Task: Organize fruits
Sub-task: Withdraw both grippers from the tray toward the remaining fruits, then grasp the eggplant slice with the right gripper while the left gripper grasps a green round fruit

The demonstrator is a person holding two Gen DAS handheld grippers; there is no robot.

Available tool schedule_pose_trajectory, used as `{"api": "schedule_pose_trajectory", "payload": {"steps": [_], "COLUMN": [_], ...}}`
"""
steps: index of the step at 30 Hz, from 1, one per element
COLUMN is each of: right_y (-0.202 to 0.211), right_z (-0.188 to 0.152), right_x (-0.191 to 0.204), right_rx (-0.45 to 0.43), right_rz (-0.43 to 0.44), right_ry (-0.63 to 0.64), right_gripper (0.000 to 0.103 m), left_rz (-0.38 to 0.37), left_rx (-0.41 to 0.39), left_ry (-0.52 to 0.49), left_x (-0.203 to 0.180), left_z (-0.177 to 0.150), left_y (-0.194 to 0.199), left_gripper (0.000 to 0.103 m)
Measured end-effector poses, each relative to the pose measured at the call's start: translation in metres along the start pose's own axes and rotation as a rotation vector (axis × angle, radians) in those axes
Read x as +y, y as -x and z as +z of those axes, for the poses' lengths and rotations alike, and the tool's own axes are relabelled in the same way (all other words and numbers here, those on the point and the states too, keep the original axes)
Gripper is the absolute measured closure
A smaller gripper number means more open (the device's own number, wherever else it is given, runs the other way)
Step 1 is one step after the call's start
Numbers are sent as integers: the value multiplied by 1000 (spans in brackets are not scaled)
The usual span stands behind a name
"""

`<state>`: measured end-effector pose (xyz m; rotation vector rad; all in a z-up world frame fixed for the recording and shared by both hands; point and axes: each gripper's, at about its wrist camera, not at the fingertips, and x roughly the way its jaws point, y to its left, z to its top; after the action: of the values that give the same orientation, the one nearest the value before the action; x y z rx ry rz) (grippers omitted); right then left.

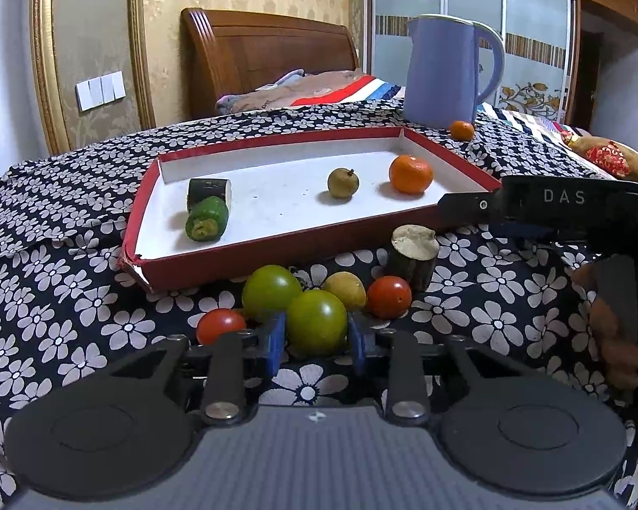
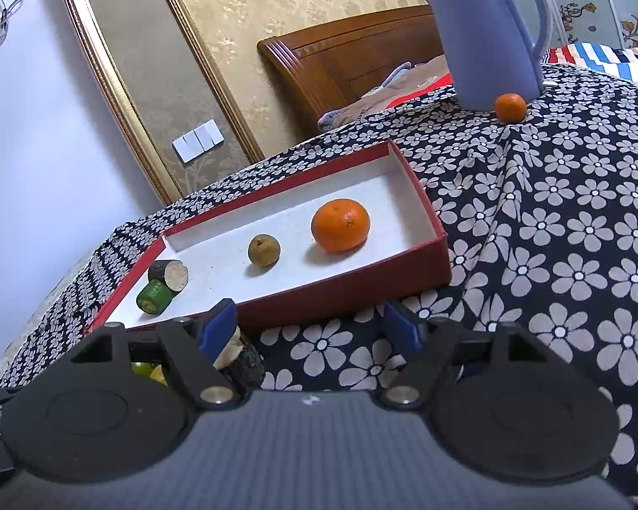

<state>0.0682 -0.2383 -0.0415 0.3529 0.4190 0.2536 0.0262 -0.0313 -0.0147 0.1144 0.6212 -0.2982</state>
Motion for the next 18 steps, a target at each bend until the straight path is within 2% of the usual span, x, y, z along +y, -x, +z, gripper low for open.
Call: {"api": "schedule_pose_trajectory", "payload": {"steps": [5, 10, 18], "right_y": [3, 5, 2], "right_z": [0, -1, -4], "right_x": [0, 16, 31], "right_rx": [-12, 12, 46], "right_rz": [-11, -41, -34], "right_ry": [5, 108, 195], "right_gripper": [28, 28, 28], "left_rz": [8, 8, 6], "left_rx": [-28, -48, -51], "left_ry": [-8, 20, 42], "left_x": [0, 5, 11], "left_z": [-2, 0, 0], "left_y": [8, 13, 14], "left_gripper": [73, 73, 73]}}
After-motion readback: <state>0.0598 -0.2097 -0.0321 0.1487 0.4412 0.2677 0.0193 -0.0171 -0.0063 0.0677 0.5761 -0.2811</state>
